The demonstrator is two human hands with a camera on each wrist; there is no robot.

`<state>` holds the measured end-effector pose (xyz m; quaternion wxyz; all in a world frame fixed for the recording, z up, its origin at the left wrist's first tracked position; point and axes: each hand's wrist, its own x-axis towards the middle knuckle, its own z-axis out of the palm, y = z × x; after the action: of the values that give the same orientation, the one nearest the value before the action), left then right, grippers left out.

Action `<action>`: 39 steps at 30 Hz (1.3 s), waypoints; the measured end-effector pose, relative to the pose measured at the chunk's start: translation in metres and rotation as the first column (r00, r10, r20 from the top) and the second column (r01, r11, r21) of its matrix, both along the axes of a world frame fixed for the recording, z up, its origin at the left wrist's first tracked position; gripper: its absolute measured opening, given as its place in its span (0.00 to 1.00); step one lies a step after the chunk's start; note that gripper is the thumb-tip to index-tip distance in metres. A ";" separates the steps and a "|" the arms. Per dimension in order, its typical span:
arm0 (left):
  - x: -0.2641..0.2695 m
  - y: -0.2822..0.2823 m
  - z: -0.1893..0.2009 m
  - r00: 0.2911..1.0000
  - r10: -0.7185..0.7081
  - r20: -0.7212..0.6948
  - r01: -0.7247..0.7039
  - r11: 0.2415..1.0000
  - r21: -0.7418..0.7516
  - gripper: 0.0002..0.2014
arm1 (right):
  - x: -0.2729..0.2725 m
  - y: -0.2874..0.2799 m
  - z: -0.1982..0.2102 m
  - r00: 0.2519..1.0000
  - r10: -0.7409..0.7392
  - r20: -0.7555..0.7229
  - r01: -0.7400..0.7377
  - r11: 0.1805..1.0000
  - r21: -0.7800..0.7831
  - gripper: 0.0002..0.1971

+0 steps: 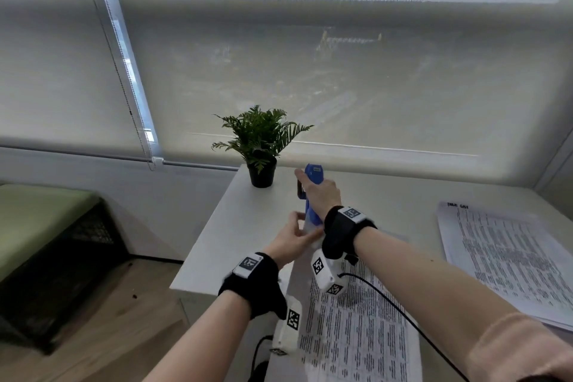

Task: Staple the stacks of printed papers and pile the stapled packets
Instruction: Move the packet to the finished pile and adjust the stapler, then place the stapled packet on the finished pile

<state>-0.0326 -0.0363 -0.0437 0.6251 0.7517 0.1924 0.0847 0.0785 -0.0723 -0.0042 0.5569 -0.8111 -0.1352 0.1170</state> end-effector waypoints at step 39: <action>0.083 -0.085 0.071 0.985 0.111 0.132 -0.058 0.933 -0.354 0.16 | 0.010 -0.315 0.010 0.986 -0.039 -0.165 0.053 0.995 0.079 0.15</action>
<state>0.0506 -0.1215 0.0277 0.7570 0.6114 0.1891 0.1320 0.0887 -0.3874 0.0057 0.6018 -0.7780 -0.0751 0.1642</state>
